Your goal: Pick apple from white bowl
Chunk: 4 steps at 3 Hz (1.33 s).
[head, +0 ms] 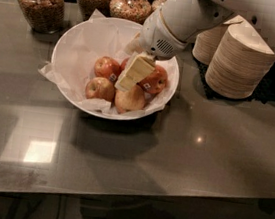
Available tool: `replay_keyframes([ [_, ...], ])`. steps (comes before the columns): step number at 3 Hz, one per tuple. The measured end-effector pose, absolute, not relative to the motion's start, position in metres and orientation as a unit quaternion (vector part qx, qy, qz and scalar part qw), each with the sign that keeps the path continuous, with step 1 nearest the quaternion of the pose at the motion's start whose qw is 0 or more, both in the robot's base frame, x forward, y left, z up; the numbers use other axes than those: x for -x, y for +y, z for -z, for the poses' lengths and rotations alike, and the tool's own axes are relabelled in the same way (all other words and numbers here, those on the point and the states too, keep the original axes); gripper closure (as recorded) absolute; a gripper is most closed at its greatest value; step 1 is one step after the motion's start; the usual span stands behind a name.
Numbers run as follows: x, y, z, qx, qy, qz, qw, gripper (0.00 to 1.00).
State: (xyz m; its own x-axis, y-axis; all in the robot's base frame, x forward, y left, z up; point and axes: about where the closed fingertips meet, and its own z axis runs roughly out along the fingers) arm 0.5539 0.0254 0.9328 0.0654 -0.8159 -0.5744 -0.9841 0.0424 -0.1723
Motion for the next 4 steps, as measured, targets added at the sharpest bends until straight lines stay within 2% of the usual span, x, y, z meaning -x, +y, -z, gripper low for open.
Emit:
replay_keyframes([
  [1,-0.547,0.012,-0.927,0.668,0.676,-0.152,0.271,0.29],
  [4,-0.540,0.010,-0.899,0.666,0.683,-0.172,0.246,0.35],
])
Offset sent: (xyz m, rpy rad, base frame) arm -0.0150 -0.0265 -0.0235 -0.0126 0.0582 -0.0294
